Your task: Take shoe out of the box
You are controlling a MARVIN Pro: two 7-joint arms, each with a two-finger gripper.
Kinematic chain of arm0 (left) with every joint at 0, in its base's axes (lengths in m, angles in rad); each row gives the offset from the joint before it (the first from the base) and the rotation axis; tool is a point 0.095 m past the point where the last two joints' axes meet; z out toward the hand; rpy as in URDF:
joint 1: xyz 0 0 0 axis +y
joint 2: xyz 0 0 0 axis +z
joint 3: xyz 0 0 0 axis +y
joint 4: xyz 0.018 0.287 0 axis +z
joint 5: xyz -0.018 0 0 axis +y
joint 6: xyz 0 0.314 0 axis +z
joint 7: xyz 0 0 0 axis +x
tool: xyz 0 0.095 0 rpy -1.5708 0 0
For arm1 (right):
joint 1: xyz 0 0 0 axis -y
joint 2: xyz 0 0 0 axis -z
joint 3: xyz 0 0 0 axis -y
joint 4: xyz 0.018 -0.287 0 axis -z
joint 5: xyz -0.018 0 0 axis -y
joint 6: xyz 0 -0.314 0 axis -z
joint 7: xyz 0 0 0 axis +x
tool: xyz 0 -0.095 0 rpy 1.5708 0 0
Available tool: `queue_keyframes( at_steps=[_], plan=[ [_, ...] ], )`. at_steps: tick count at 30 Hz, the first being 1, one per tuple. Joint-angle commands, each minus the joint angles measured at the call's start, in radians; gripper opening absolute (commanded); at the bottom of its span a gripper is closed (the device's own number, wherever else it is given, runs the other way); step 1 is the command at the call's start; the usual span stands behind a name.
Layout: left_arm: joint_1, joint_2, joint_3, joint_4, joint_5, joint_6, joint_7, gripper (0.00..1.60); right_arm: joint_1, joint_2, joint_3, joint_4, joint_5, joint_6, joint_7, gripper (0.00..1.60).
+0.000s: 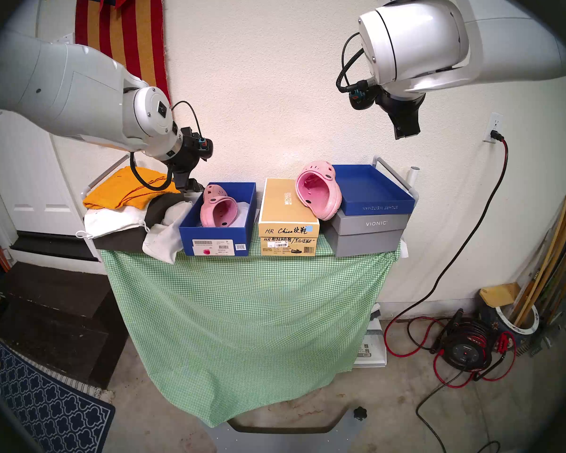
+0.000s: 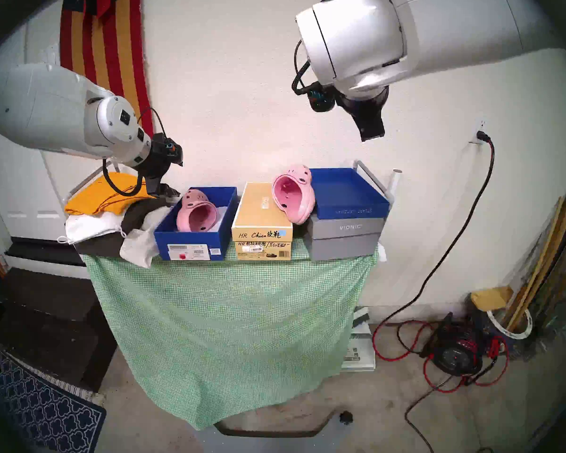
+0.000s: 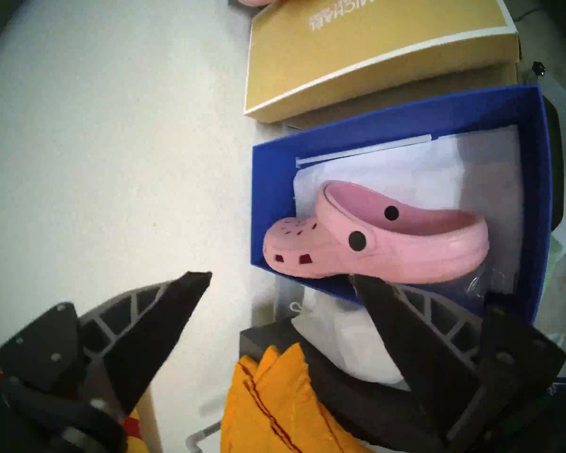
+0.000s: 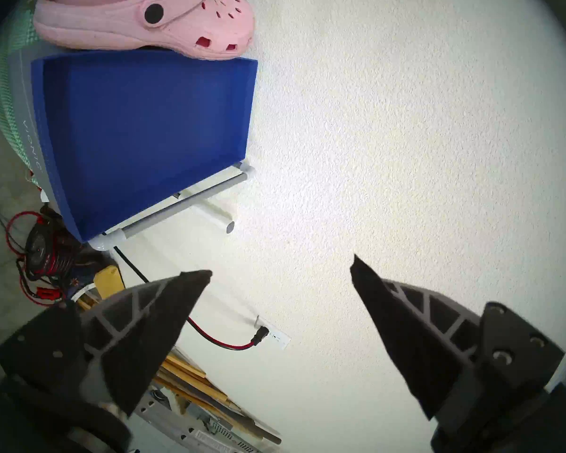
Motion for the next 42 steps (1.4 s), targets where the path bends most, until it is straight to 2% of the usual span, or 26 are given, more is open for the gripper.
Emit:
queue_keyframes(
  at_steps=[1, 10, 18, 27, 31, 32, 33, 34, 38, 42],
  plan=[
    [0.094, -0.042, -0.038, 0.030, -0.059, 0.037, -0.026, 1.60, 0.024, -0.024, -0.018, 0.002, 0.049, -0.001, -0.038, 1.60],
    [0.168, -0.077, -0.075, 0.091, -0.106, 0.071, -0.049, 1.60, 0.043, -0.058, -0.046, -0.001, 0.132, -0.001, -0.092, 1.60],
    [0.266, -0.108, -0.105, 0.196, -0.137, 0.088, -0.039, 1.60, 0.062, -0.097, -0.075, -0.003, 0.230, -0.001, -0.157, 1.60],
    [0.378, -0.161, -0.074, 0.273, -0.102, 0.118, 0.036, 1.60, 0.077, -0.134, -0.101, -0.005, 0.325, -0.001, -0.220, 1.60],
    [0.405, -0.188, -0.064, 0.269, -0.077, 0.130, 0.091, 1.60, 0.083, -0.150, -0.112, -0.006, 0.365, -0.001, -0.247, 1.60],
    [0.409, -0.193, -0.063, 0.269, -0.073, 0.133, 0.094, 0.70, 0.085, -0.155, -0.115, -0.007, 0.377, -0.001, -0.255, 1.60],
    [0.413, -0.195, -0.064, 0.269, -0.074, 0.135, 0.101, 0.30, 0.087, -0.160, -0.118, -0.007, 0.389, -0.001, -0.264, 1.60],
    [0.416, -0.198, -0.064, 0.268, -0.071, 0.138, 0.110, 0.00, 0.089, -0.166, -0.122, -0.007, 0.403, -0.001, -0.274, 1.60],
    [0.393, -0.196, -0.065, 0.231, -0.057, 0.141, 0.165, 0.00, 0.101, -0.198, -0.142, -0.010, 0.482, -0.001, -0.329, 1.60],
    [0.305, -0.176, -0.085, 0.136, -0.055, 0.128, 0.190, 0.00, 0.107, -0.219, -0.154, -0.011, 0.539, -0.001, -0.369, 1.60]
  ],
)
